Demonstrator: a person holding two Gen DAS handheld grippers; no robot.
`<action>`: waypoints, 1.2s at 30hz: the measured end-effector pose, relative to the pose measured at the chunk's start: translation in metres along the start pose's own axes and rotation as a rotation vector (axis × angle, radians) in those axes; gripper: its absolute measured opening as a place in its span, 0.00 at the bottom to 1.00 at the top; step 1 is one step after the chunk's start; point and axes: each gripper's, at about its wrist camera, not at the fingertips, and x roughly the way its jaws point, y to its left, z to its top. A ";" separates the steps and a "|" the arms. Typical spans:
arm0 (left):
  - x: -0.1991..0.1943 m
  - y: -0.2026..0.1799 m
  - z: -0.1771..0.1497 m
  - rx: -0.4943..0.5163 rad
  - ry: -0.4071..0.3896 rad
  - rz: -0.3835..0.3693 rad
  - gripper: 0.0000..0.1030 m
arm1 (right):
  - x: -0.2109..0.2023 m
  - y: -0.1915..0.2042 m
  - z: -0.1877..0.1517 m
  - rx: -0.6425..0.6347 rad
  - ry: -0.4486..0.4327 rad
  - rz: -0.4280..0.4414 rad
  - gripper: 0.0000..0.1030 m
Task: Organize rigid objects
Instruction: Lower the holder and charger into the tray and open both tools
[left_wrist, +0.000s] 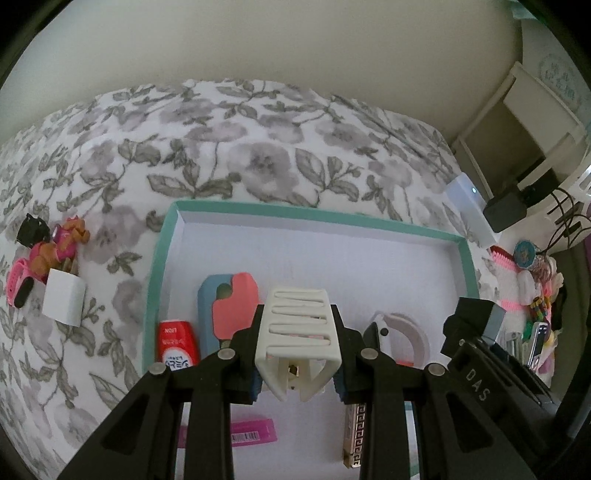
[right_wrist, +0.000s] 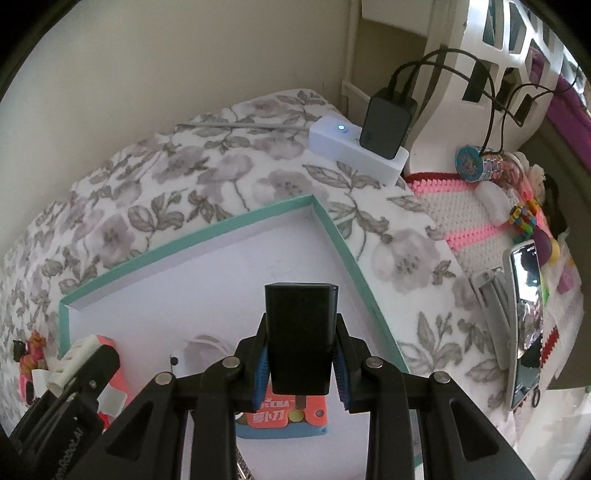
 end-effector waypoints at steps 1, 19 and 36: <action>0.001 0.000 0.000 0.002 0.002 0.000 0.30 | 0.002 0.000 0.000 0.004 0.009 0.004 0.30; -0.029 0.011 0.009 -0.038 -0.058 -0.010 0.50 | -0.022 -0.002 0.007 0.005 -0.046 -0.025 0.57; -0.080 0.084 0.025 -0.141 -0.184 0.169 0.89 | -0.072 0.034 0.009 -0.086 -0.147 0.072 0.76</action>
